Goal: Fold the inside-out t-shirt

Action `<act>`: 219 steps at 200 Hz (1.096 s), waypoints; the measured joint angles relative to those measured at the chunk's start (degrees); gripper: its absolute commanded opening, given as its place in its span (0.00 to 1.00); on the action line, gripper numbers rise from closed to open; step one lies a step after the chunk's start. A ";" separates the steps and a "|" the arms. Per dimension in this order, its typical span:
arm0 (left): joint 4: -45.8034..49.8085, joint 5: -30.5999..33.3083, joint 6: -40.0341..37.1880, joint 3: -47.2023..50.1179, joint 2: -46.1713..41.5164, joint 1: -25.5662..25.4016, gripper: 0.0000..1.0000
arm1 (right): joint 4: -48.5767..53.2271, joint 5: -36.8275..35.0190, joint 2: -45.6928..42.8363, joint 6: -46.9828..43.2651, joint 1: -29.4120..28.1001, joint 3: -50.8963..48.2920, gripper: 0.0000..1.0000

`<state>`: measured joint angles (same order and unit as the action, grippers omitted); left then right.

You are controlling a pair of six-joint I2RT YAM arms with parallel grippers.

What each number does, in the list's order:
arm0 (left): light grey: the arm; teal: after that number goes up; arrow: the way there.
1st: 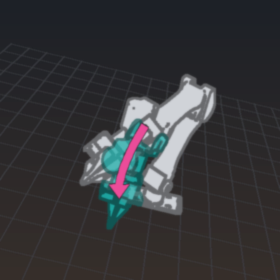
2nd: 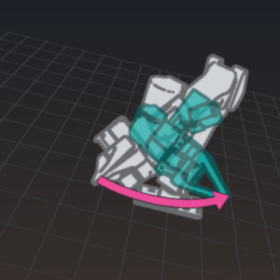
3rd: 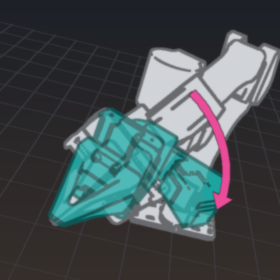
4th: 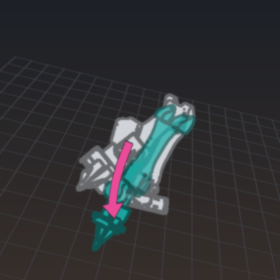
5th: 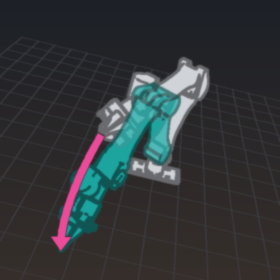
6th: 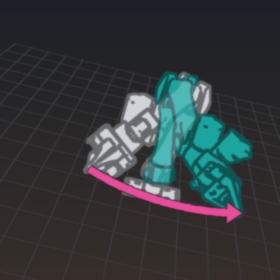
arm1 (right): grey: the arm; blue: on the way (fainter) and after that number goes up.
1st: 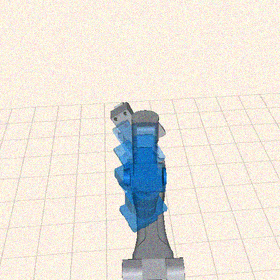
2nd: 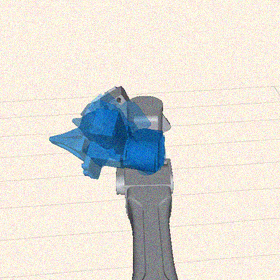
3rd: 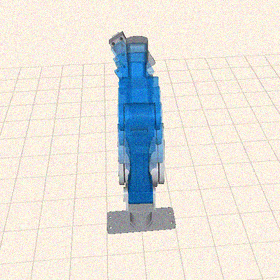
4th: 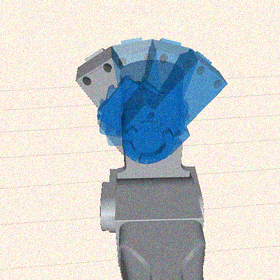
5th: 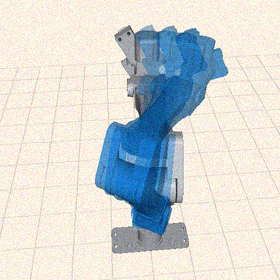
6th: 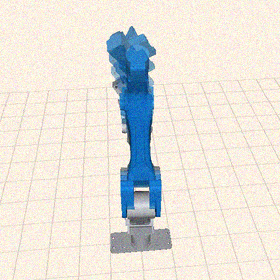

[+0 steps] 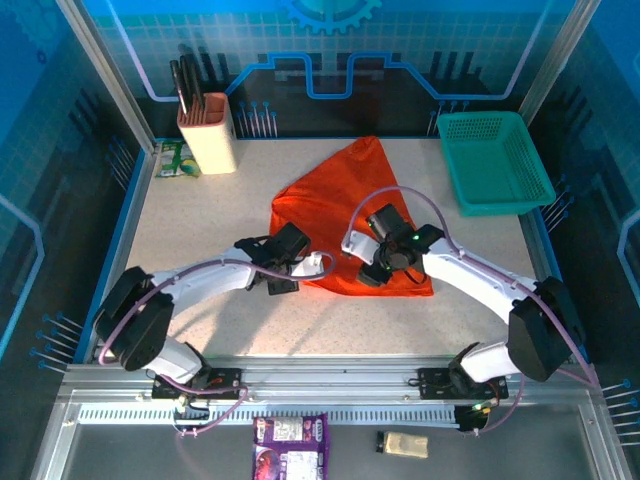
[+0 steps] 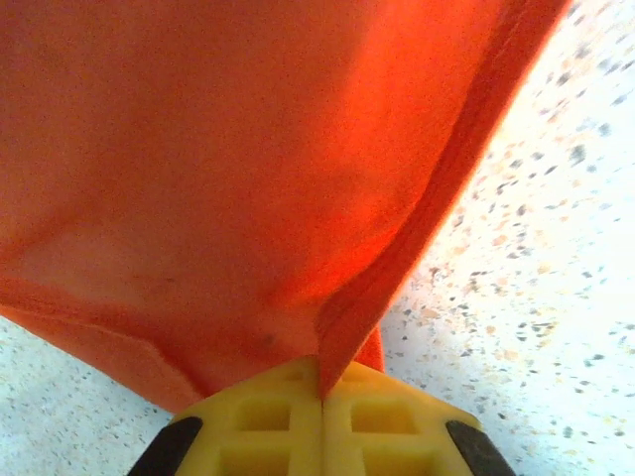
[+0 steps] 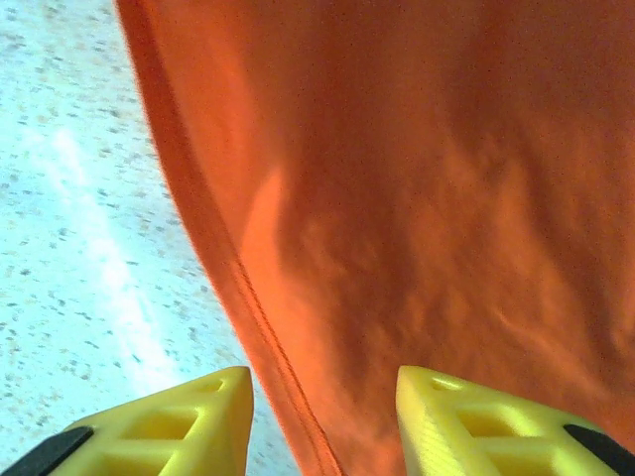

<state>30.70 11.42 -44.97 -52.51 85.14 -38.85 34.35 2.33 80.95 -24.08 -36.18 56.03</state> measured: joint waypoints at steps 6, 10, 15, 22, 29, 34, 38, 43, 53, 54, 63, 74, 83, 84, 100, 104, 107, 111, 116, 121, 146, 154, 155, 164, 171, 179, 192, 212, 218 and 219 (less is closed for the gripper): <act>0.26 -1.01 0.02 0.00 -0.70 0.13 0.00 | -0.98 0.48 0.00 0.04 -0.57 -0.81 0.45; 0.46 -1.46 0.02 0.00 -1.05 0.20 0.00 | -1.79 0.76 -0.07 0.02 -0.94 -1.44 0.45; 0.72 -2.40 0.04 0.00 -1.53 0.42 0.00 | -2.78 1.18 -0.07 0.04 -1.40 -2.23 0.45; 1.05 -3.43 0.07 0.00 -2.05 0.68 0.00 | -4.24 1.55 -0.07 0.04 -2.05 -3.37 0.46; 1.38 -4.33 0.17 -0.02 -2.43 0.96 0.00 | -5.99 2.12 -0.07 0.20 -2.60 -4.59 0.47; 1.70 -4.94 0.26 -0.04 -2.75 1.20 0.00 | -7.17 2.60 -0.07 0.26 -2.93 -5.38 0.48; 1.95 -5.33 0.33 -0.04 -2.95 1.33 0.00 | -8.20 2.95 -0.07 0.35 -3.19 -6.01 0.48; 2.12 -5.79 0.46 -0.04 -3.17 1.55 0.00 | -9.53 3.41 -0.07 0.42 -3.43 -6.82 0.49; 2.45 -6.69 0.68 -0.09 -3.65 1.95 0.00 | -12.48 4.42 -0.07 0.72 -3.98 -8.37 0.51; 2.49 -6.86 0.76 -0.11 -3.74 2.01 0.00 | -12.68 4.48 -0.07 0.68 -4.02 -8.48 0.51; 2.67 -7.52 1.11 -0.15 -4.11 2.34 0.00 | -15.39 5.33 -0.04 0.68 -4.48 -9.66 0.51; 2.82 -8.35 1.49 -0.26 -4.61 2.71 0.00 | -18.38 5.95 0.11 0.68 -5.09 -10.60 0.52; 2.91 -8.92 1.53 -0.31 -4.96 2.97 0.00 | -20.87 6.32 0.39 0.68 -5.42 -11.02 0.53; 2.93 -8.96 1.53 -0.33 -5.01 3.02 0.00 | -21.05 6.32 0.42 0.68 -5.44 -11.04 0.53; 3.10 -9.81 1.57 -0.44 -5.53 3.26 0.00 | -24.74 6.08 1.46 0.66 -5.66 -11.08 0.52; 3.13 -9.90 1.55 -0.46 -5.62 3.32 0.00 | -25.53 5.88 1.75 0.66 -5.66 -11.06 0.52; 3.15 -10.03 1.55 -0.48 -5.68 3.34 0.00 | -25.88 5.73 1.90 0.59 -5.66 -11.04 0.52; 3.15 -10.12 1.55 -0.48 -5.75 3.34 0.00 | -26.64 5.49 2.34 0.50 -5.66 -11.04 0.51; 3.19 -10.27 1.55 -0.48 -5.88 3.39 0.00 | -27.17 5.25 2.71 0.37 -5.66 -11.04 0.51; 3.26 -10.40 1.55 -0.50 -5.99 3.41 0.00 | -27.47 5.07 2.99 0.02 -5.66 -11.04 0.49; 3.32 -10.86 1.57 -0.59 -6.38 3.50 0.00 | -27.78 3.28 4.63 -2.21 -5.64 -10.56 0.42; 3.37 -10.88 1.57 -0.59 -6.56 3.50 0.00 | -27.56 2.56 5.16 -3.13 -5.57 -10.21 0.39; 3.37 -10.88 1.55 -0.59 -6.58 3.50 0.00 | -27.54 2.51 5.22 -3.13 -5.53 -10.19 0.38; 3.37 -10.88 1.55 -0.59 -6.75 3.50 0.00 | -27.28 1.97 5.64 -3.74 -5.27 -10.01 0.36; 3.37 -10.88 1.55 -0.59 -6.88 3.54 0.00 | -26.91 1.55 5.73 -4.31 -4.92 -10.01 0.34; 3.39 -10.91 1.55 -0.59 -6.97 3.58 0.00 | -26.21 1.18 5.68 -4.96 -4.13 -10.01 0.32; 3.50 -10.88 1.55 -0.59 -7.06 3.82 0.00 | -24.87 1.07 5.51 -5.44 -2.40 -10.01 0.27; 3.56 -10.86 1.55 -0.59 -7.26 4.22 0.00 | -22.12 0.46 4.09 -5.42 0.61 -10.08 0.20; 3.58 -10.86 1.55 -0.59 -7.34 4.28 0.00 | -21.20 -0.02 3.48 -5.38 1.29 -10.08 0.17; 3.58 -10.86 1.55 -0.59 -7.34 4.28 0.00 | -21.07 -0.11 3.39 -5.42 1.36 -10.08 0.17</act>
<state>34.28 0.56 -43.42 -53.10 77.80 -34.57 13.28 2.22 84.33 -29.50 -34.83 45.95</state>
